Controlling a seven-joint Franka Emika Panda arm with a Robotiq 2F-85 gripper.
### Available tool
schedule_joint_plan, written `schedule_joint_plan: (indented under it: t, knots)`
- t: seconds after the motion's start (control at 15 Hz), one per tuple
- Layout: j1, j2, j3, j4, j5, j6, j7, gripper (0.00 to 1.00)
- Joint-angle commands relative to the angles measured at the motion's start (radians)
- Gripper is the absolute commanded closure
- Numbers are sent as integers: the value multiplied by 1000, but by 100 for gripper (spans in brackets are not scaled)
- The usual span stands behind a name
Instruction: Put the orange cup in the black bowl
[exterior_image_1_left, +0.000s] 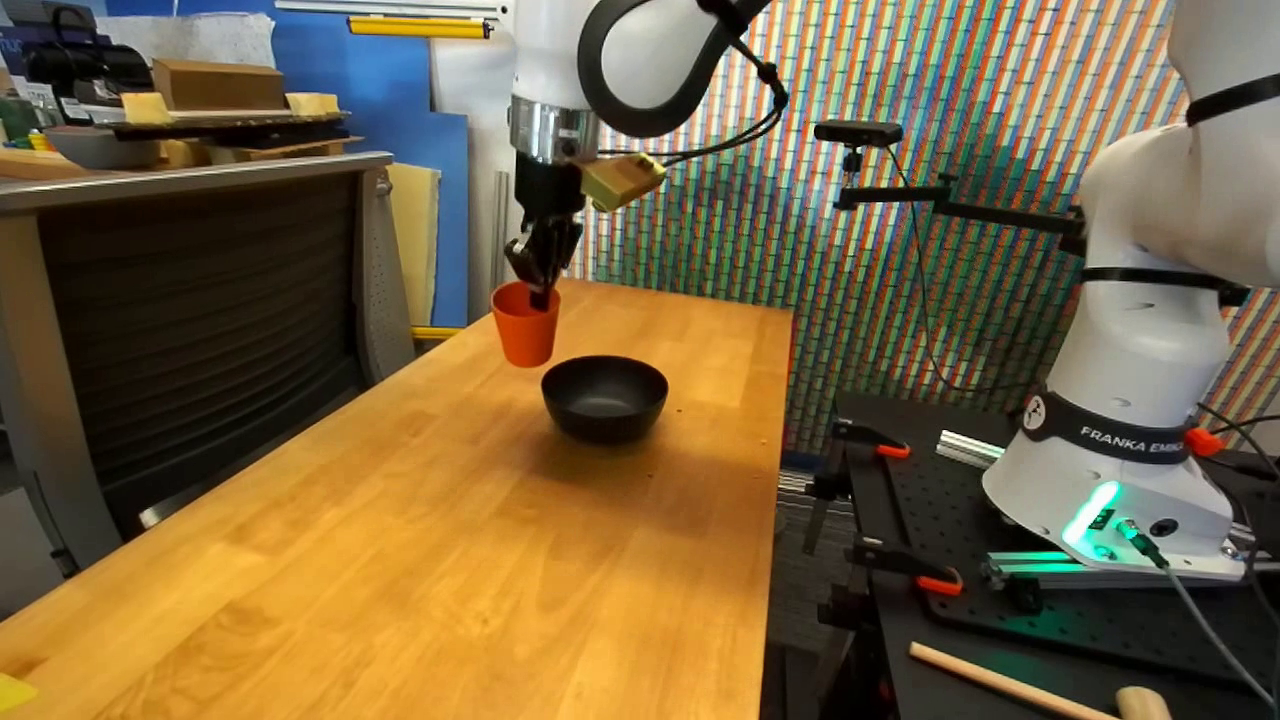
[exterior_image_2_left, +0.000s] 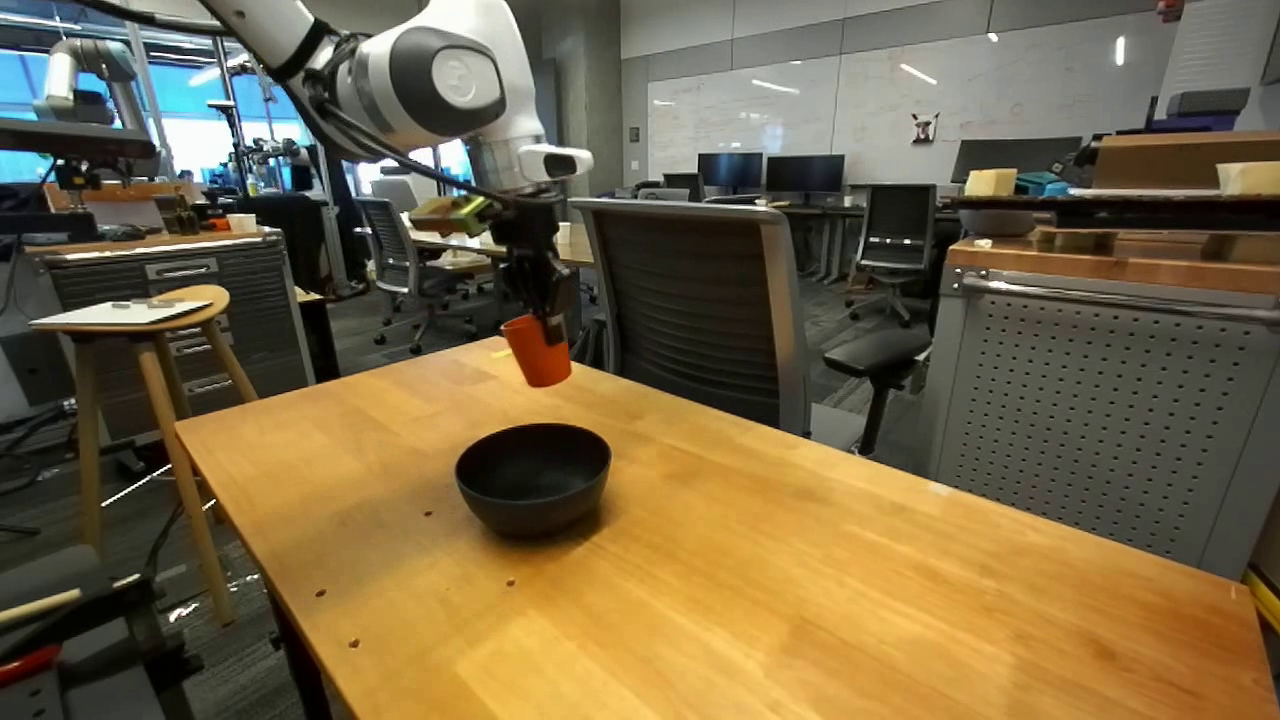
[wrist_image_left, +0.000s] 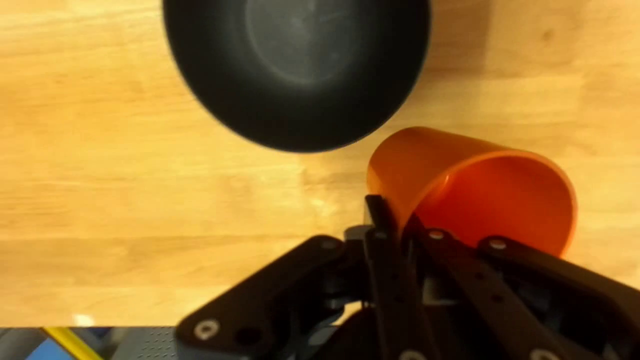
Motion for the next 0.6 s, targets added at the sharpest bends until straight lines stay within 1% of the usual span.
schedule_joint_plan:
  t: [0.0,0.07,0.13,0.4,0.53]
  knots:
    - [-40,-55,-59,-37,-93,4,150,93]
    - [-50,-46,-71,-46,-112,-22,193,93]
    - [-63,-34,-77,-54,-113,-40,208,93]
    - [-98,34,-68,-98,-30,-86,218,93]
    - [-102,73,-60,-107,17,-90,206,93]
